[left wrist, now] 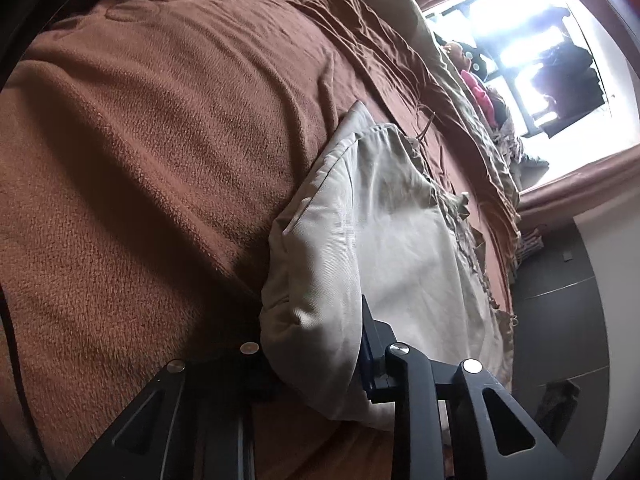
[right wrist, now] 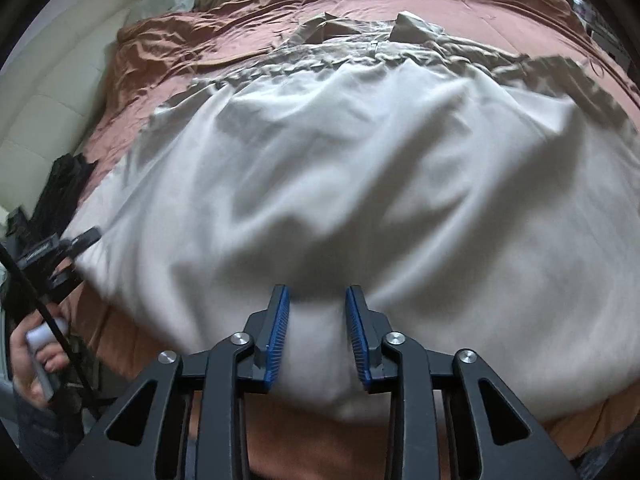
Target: Fold large clothes
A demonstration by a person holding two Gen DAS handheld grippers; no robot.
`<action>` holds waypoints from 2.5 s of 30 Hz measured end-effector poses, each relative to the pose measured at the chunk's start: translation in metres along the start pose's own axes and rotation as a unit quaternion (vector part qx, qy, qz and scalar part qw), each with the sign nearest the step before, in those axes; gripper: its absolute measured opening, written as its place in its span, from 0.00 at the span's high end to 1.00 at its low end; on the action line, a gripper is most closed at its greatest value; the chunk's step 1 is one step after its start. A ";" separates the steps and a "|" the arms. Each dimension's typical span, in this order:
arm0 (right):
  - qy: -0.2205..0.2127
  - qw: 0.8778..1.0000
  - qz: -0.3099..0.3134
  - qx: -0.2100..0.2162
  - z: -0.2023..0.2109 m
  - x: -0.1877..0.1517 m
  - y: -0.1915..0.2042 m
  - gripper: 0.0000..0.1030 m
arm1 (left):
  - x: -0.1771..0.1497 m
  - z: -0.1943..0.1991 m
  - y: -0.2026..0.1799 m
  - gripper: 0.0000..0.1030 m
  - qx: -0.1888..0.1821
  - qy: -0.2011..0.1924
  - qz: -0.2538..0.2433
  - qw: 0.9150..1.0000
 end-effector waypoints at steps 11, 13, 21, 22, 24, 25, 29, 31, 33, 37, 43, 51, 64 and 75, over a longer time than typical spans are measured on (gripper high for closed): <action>-0.010 0.999 -0.018 -0.025 -0.038 0.065 -0.002 0.81 | -0.001 0.003 0.003 0.75 -0.003 -0.010 0.025 1.000; -0.009 0.999 -0.018 -0.032 -0.043 0.075 -0.002 0.81 | -0.002 0.003 0.004 0.76 -0.002 -0.012 0.027 1.000; -0.012 0.999 -0.012 -0.050 -0.071 0.119 0.000 0.81 | -0.001 0.002 0.000 0.80 0.007 -0.013 0.037 0.999; -0.011 0.998 -0.017 -0.051 -0.072 0.124 -0.001 0.81 | -0.001 0.002 0.000 0.81 0.009 -0.013 0.038 0.999; -0.013 0.998 -0.025 -0.056 -0.073 0.131 -0.005 0.81 | -0.001 0.002 -0.001 0.81 0.008 -0.013 0.042 0.999; -0.015 0.998 -0.026 -0.061 -0.071 0.134 -0.006 0.81 | -0.001 0.003 0.000 0.82 0.004 -0.013 0.046 0.999; -0.031 0.998 -0.019 -0.053 -0.046 0.131 0.000 0.81 | -0.001 0.010 -0.004 0.84 -0.005 -0.019 0.049 0.999; -0.042 0.998 -0.007 -0.046 -0.029 0.124 0.004 0.81 | 0.001 0.013 -0.009 0.85 -0.006 -0.022 0.049 0.999; -0.050 0.998 -0.002 -0.033 -0.012 0.115 0.006 0.81 | 0.003 0.018 -0.016 0.86 -0.009 -0.028 0.048 0.998; -0.057 0.998 -0.001 -0.009 0.019 0.095 -0.001 0.81 | 0.011 0.031 -0.041 0.87 -0.021 -0.042 0.029 0.999; -0.071 0.997 -0.015 0.031 0.064 0.065 -0.012 0.81 | 0.026 0.047 -0.084 0.89 -0.045 -0.053 -0.002 0.998; -0.096 0.992 -0.029 0.070 0.109 0.037 -0.024 0.81 | 0.041 0.064 -0.136 0.90 -0.074 -0.068 -0.044 0.994; -0.007 0.989 -0.049 0.138 0.018 -0.027 -0.023 0.81 | 0.055 0.073 -0.215 0.90 -0.083 -0.074 -0.125 0.986; -0.002 0.984 -0.090 0.153 -0.010 -0.045 -0.038 0.81 | 0.035 0.053 -0.314 0.90 -0.109 -0.050 -0.211 0.970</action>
Point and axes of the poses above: each gripper's, at about its wrist camera, not at the fingertips, and z roughly against the way its jaws point, y to its left, x to its top, the point moved 8 cm from there along -z, roughly the way its jaws point, and after that the axes turned 12 degrees about -z, right-handed, at the moved point
